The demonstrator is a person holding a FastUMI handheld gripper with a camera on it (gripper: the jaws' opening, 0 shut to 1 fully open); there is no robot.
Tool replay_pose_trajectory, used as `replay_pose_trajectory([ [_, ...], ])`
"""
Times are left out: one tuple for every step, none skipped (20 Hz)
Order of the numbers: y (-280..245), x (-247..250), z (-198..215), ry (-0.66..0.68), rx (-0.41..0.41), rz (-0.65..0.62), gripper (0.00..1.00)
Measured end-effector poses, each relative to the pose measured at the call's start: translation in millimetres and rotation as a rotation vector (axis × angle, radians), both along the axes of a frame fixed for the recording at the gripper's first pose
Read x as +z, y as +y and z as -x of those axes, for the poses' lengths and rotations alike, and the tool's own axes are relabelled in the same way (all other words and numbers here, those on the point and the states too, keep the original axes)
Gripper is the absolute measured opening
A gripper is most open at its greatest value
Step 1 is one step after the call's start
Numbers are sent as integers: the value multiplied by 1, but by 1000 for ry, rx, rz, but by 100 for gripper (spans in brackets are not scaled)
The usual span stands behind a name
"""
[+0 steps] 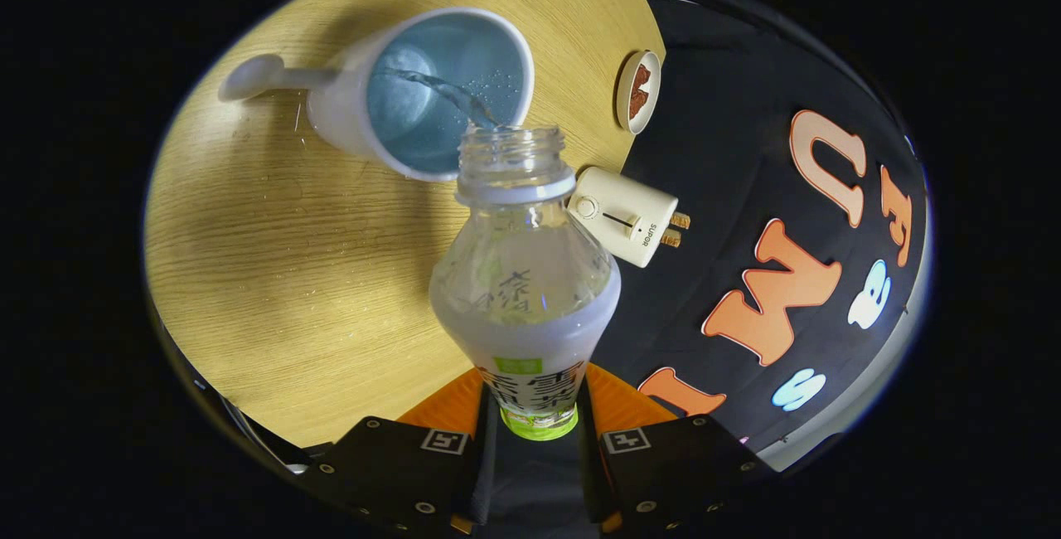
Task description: Take the bottle from table, then pour the juice into the cup, finally place the bottle on the coaster
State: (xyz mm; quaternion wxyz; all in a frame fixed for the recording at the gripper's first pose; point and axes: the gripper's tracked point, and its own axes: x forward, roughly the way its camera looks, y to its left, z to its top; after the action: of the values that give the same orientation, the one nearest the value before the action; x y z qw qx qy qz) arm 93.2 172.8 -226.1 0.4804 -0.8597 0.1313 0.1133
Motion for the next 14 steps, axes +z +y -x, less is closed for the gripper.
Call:
replay_pose_trajectory([
  [1, 0, 1, 1, 3, 4, 44],
  [1, 1, 0, 0, 4, 9, 44],
  [2, 2, 0, 2, 5, 14, 44],
  [2, 1, -1, 7, 7, 16, 44],
  [4, 1, -2, 7, 11, 21, 44],
  [5, 3, -4, 7, 16, 28, 44],
  [7, 5, -6, 7, 19, 34, 44],
  [6, 6, -7, 8, 22, 39, 44],
  [6, 8, -8, 9, 23, 44, 44],
  [6, 8, -8, 7, 26, 48, 44],
  [8, 9, -9, 10, 31, 53, 44],
  [9, 9, -8, 12, 36, 57, 44],
  [11, 9, -7, 14, 38, 62, 44],
  [11, 8, -6, 15, 41, 65, 44],
])
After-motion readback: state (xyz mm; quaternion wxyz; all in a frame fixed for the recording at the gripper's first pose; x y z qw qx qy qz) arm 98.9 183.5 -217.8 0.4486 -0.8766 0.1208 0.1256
